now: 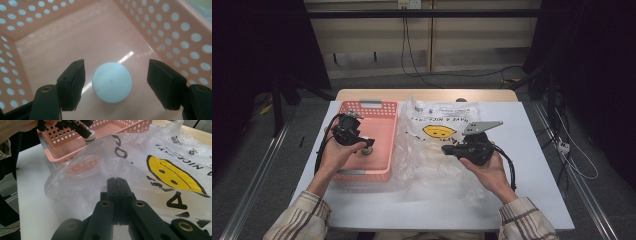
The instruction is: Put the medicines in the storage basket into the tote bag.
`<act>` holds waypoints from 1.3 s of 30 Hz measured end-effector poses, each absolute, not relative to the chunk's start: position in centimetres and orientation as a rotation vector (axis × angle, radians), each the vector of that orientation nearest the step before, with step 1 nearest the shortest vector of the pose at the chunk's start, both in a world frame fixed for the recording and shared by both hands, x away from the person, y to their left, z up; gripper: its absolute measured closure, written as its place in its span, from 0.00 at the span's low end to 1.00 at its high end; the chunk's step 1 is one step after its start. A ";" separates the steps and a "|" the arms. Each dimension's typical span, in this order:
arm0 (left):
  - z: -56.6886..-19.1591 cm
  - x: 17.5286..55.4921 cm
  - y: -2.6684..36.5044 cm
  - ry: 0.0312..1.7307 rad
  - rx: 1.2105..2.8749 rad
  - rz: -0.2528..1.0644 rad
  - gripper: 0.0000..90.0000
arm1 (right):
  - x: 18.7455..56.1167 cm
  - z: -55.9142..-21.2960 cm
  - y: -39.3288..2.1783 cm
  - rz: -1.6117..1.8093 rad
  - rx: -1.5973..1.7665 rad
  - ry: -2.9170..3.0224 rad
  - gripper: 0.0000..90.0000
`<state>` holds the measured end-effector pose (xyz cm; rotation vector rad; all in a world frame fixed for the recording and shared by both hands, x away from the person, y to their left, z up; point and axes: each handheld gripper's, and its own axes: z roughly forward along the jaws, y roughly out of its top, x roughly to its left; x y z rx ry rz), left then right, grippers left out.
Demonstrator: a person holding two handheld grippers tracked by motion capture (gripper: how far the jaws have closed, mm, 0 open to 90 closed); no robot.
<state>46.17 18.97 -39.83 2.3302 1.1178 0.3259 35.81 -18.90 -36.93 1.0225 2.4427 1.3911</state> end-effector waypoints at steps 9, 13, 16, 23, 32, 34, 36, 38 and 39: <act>-40.7 46.6 19.4 1.106 2.400 0.298 0.44 | 35.9 -37.1 -18.9 1.382 1.035 2.444 1.00; -41.2 46.7 19.3 1.092 2.401 0.277 0.55 | 36.0 -37.2 -18.9 1.383 1.036 2.446 1.00; -41.2 46.7 19.3 1.087 2.394 0.282 0.56 | 36.0 -37.2 -19.0 1.381 1.042 2.447 1.00; -39.9 46.0 19.6 1.071 2.259 0.330 0.56 | 36.0 -37.2 -19.0 1.385 1.042 2.440 1.00; -37.0 43.6 19.5 0.972 2.132 0.377 0.57 | 36.0 -37.0 -19.2 1.398 1.045 2.421 1.00; -36.5 43.0 19.3 0.950 2.110 0.381 0.57 | 36.0 -36.9 -19.2 1.398 1.045 2.419 1.00; -36.0 42.4 19.0 0.921 2.100 0.379 0.57 | 36.0 -36.8 -19.2 1.401 1.042 2.417 1.00; -35.6 41.7 18.8 0.898 2.084 0.369 0.57 | 35.9 -36.8 -19.2 1.405 1.038 2.415 1.00; -35.4 41.4 18.6 0.889 2.077 0.368 0.57 | 35.9 -36.7 -19.2 1.405 1.036 2.416 1.00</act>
